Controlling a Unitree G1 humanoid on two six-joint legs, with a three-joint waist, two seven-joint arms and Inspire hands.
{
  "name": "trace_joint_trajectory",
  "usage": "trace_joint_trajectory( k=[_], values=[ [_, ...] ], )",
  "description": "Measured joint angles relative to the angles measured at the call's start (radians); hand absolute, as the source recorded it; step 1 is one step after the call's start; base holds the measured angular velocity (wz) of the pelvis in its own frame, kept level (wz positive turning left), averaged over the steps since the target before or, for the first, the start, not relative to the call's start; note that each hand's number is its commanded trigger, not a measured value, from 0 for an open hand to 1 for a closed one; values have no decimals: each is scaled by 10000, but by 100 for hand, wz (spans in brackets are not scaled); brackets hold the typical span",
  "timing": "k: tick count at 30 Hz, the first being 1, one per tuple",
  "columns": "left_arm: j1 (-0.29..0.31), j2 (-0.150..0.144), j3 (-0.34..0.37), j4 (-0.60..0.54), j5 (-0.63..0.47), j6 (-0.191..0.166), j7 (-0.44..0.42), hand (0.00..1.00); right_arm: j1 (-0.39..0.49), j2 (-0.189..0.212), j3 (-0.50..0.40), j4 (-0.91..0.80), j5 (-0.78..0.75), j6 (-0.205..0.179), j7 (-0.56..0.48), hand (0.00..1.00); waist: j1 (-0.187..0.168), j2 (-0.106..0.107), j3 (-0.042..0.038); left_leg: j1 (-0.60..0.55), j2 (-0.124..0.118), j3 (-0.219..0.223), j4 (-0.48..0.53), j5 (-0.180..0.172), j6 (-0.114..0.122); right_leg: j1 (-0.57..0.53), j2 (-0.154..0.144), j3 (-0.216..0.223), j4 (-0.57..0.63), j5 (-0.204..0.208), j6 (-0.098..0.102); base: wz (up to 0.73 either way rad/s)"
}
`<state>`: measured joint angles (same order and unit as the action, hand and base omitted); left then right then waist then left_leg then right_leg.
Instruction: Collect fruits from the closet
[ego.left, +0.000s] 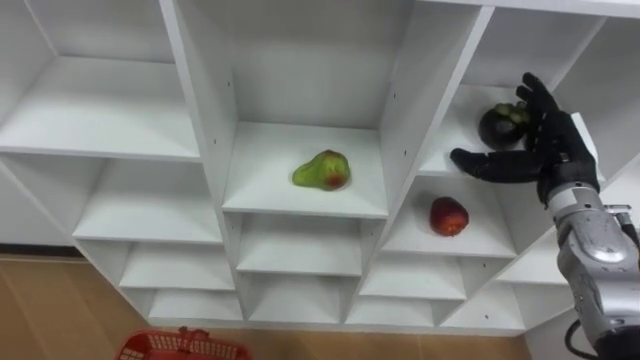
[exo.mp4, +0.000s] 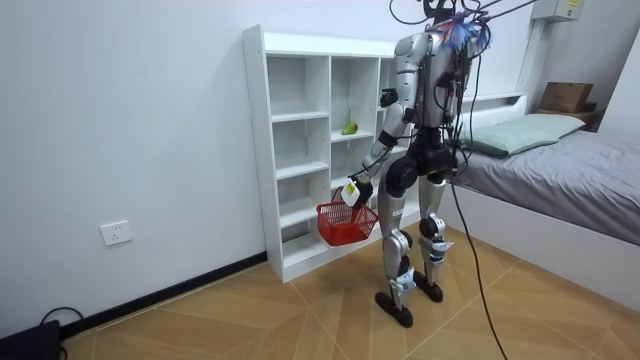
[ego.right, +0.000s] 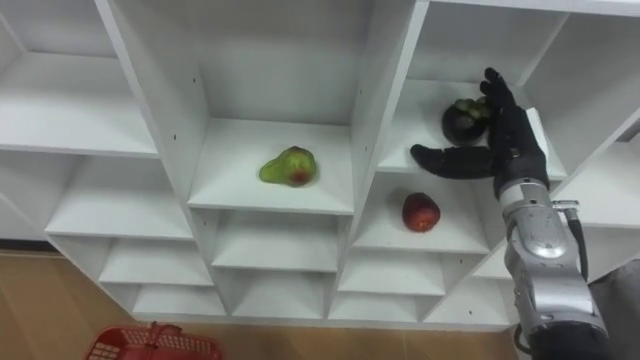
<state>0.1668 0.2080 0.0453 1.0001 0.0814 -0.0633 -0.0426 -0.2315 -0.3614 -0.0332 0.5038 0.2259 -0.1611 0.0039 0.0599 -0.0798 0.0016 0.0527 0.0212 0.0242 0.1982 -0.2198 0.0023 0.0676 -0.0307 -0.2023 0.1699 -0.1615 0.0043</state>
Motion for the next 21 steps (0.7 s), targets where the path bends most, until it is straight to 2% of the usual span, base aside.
trace_joint_trajectory(
  k=[2,3,4,5,6,13,21],
  values=[
    [11,3,-1,2,-1,0,-71,100,5,-3,10,27,13,-14,33,0,-15,10,-17,-3,0,-13,13,0,0,6,0,-20,-3,1,-1,0],
    [34,3,-1,6,-3,0,-74,100,11,-3,11,99,13,-64,85,14,-20,12,-38,4,0,-19,36,0,0,14,0,-26,-3,2,-1,0],
    [43,3,-2,8,-3,0,-74,100,9,-4,12,155,10,-119,110,39,-19,14,-40,13,0,-19,43,0,0,25,1,-25,-3,2,-1,0],
    [59,3,-2,8,-2,0,-73,100,9,-4,11,302,10,-235,162,75,-16,24,-40,31,0,-19,43,0,0,44,-1,-26,-2,2,-1,0],
    [88,3,-1,8,-1,-1,-72,100,8,-6,6,371,5,-294,221,100,-15,31,-51,37,-1,-19,41,0,0,48,-2,-26,-1,2,-1,0],
    [300,7,-1,8,-1,0,-70,100,-37,-43,-563,740,4,-331,214,100,-14,33,-48,105,-1,-31,-20,0,0,130,-2,-43,-9,2,0,0],
    [314,23,-2,8,-1,1,-69,100,-39,-147,-683,810,-7,-326,210,100,-11,-3,-16,101,3,-53,-20,-2,-3,144,1,-93,-20,2,0,0]
  ],
)
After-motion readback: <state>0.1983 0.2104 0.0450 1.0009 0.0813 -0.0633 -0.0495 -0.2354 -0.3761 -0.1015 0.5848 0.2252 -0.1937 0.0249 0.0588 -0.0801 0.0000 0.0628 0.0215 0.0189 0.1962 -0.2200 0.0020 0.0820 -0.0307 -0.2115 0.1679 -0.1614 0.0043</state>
